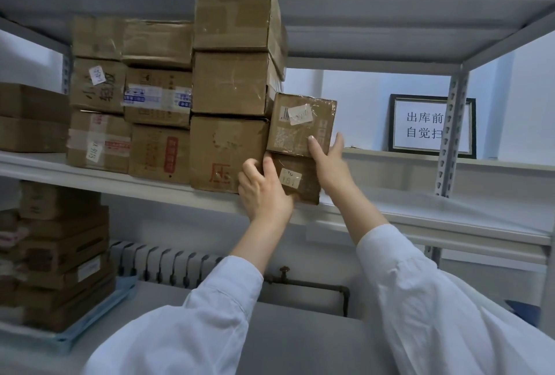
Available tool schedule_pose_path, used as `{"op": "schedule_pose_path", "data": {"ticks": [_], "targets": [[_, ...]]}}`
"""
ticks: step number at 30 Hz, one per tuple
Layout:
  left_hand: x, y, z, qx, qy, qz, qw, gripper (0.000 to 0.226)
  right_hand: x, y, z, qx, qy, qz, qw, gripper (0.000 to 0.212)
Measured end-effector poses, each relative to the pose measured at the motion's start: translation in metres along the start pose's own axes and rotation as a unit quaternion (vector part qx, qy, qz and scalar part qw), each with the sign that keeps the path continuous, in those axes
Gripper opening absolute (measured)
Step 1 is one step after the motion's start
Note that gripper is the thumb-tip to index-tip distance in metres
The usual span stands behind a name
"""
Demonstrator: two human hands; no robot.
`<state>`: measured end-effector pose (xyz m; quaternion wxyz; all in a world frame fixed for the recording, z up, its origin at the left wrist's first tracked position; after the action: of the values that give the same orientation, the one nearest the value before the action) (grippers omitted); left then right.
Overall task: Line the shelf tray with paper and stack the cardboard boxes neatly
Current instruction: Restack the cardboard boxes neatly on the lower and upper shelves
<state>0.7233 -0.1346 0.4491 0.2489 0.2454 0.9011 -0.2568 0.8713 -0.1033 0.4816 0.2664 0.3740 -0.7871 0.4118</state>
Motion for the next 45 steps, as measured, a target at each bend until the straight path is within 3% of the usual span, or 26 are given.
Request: {"op": "schedule_pose_path", "data": {"ticks": [5, 10, 14, 16, 19, 22, 24, 26, 31, 33, 34, 36, 39, 42, 45], "targets": [[0.0, 0.001, 0.001, -0.011, 0.002, -0.006, 1.0, 0.088, -0.009, 0.018, -0.017, 0.045, 0.023, -0.076, 0.996, 0.072], [-0.003, 0.0, 0.006, -0.036, 0.011, 0.006, 0.999, 0.086, -0.018, 0.027, -0.022, 0.081, 0.033, -0.103, 0.991, 0.095], [-0.018, -0.008, 0.014, -0.123, 0.067, 0.096, 0.985, 0.08, -0.017, 0.018, -0.014, 0.053, 0.004, -0.136, 0.989, 0.073], [-0.029, -0.003, 0.022, -0.112, 0.088, 0.212, 0.967, 0.068, -0.014, -0.003, 0.003, -0.009, -0.043, -0.132, 0.99, 0.057], [-0.039, 0.019, 0.034, -0.029, 0.051, 0.404, 0.913, 0.037, -0.017, -0.034, 0.031, -0.086, -0.123, -0.088, 0.985, 0.023], [-0.047, 0.042, 0.046, 0.006, 0.0, 0.504, 0.864, 0.007, -0.043, -0.052, 0.049, -0.114, -0.145, -0.018, 0.983, 0.022], [-0.047, 0.059, 0.056, 0.023, -0.058, 0.553, 0.831, 0.016, -0.064, -0.057, 0.054, -0.107, -0.137, 0.018, 0.985, 0.023], [-0.05, 0.088, 0.071, 0.059, -0.132, 0.576, 0.805, 0.024, -0.097, -0.062, 0.055, -0.081, -0.104, 0.055, 0.99, 0.024], [-0.058, 0.182, 0.113, 0.207, -0.269, 0.526, 0.78, 0.022, -0.187, -0.067, 0.056, 0.045, 0.024, 0.148, 0.988, 0.035], [-0.063, 0.221, 0.14, 0.276, -0.303, 0.483, 0.774, 0.016, -0.223, -0.086, 0.064, 0.027, 0.072, 0.169, 0.983, 0.039], [-0.062, 0.238, 0.155, 0.307, -0.321, 0.461, 0.768, 0.025, -0.238, -0.096, 0.068, 0.008, 0.093, 0.179, 0.979, 0.04], [-0.063, 0.269, 0.19, 0.363, -0.365, 0.424, 0.745, 0.048, -0.281, -0.118, 0.079, -0.023, 0.152, 0.23, 0.961, 0.049], [-0.063, 0.3, 0.239, 0.42, -0.427, 0.389, 0.7, 0.067, -0.343, -0.133, 0.101, 0.02, 0.262, 0.314, 0.912, 0.068], [-0.062, 0.319, 0.276, 0.459, -0.465, 0.356, 0.668, 0.065, -0.393, -0.129, 0.124, 0.09, 0.361, 0.293, 0.881, 0.082], [-0.064, 0.334, 0.299, 0.484, -0.485, 0.327, 0.651, 0.066, -0.427, -0.115, 0.137, 0.127, 0.406, 0.233, 0.875, 0.092]]}}
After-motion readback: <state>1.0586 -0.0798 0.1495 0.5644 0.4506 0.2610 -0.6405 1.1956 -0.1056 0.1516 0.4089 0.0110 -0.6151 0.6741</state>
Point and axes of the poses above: each hand's wrist, its own z-axis away from the middle knuckle, its own y-axis out of the palm, x = y × z, the point moved 10 cm from there along -z, towards the middle knuckle, and after that the axes turned 13 degrees about z, right-handed, at the moved point
